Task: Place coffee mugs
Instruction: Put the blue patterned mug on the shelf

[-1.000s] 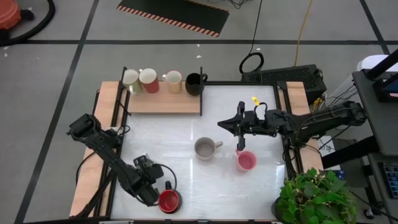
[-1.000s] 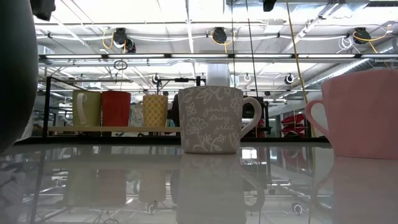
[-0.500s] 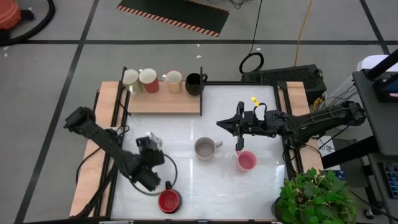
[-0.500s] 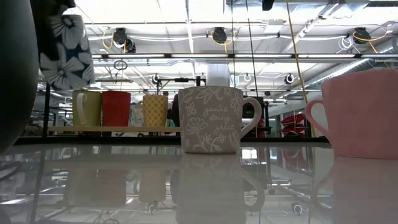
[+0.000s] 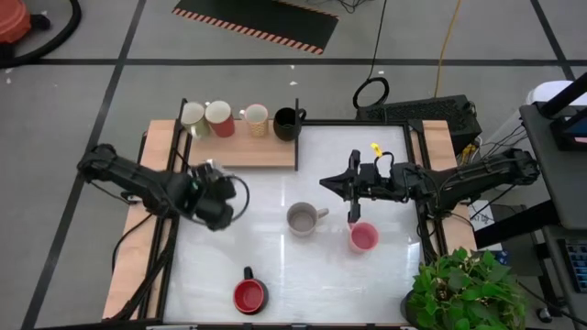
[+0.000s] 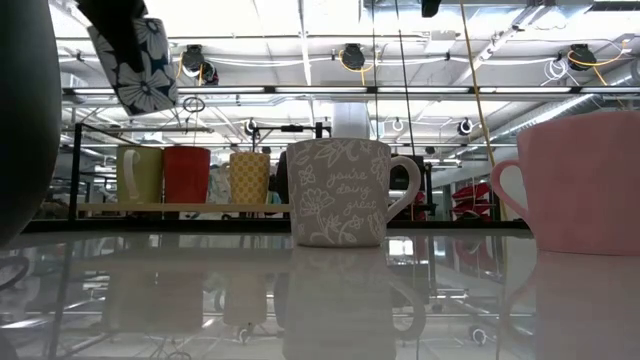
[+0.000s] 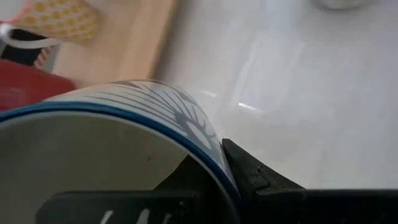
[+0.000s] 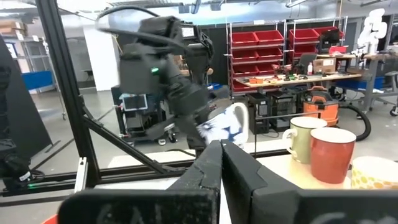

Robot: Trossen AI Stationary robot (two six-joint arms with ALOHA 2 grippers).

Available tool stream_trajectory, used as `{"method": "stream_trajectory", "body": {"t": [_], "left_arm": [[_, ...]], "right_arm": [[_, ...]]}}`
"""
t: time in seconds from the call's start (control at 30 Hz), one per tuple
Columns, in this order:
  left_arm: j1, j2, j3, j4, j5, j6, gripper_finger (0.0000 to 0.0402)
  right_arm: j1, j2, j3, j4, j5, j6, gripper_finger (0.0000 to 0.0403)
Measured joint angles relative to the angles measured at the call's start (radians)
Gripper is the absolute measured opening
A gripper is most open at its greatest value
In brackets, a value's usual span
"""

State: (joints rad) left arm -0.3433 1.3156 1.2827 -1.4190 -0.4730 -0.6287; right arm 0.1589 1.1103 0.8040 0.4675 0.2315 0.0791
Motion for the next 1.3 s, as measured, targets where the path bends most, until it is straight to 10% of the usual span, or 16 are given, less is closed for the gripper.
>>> {"method": "stream_trajectory", "body": {"t": [0.73,1.3], "left_arm": [[0.352,-0.023,-0.006,-0.045,0.030,0.117,0.0028],[0.505,-0.148,-0.310,0.056,0.065,0.268,0.0028]], "right_arm": [[0.048,0.000,0.000,-0.001,-0.001,0.014,0.0004],[0.059,0.000,0.000,-0.001,0.001,0.007,0.0004]]}}
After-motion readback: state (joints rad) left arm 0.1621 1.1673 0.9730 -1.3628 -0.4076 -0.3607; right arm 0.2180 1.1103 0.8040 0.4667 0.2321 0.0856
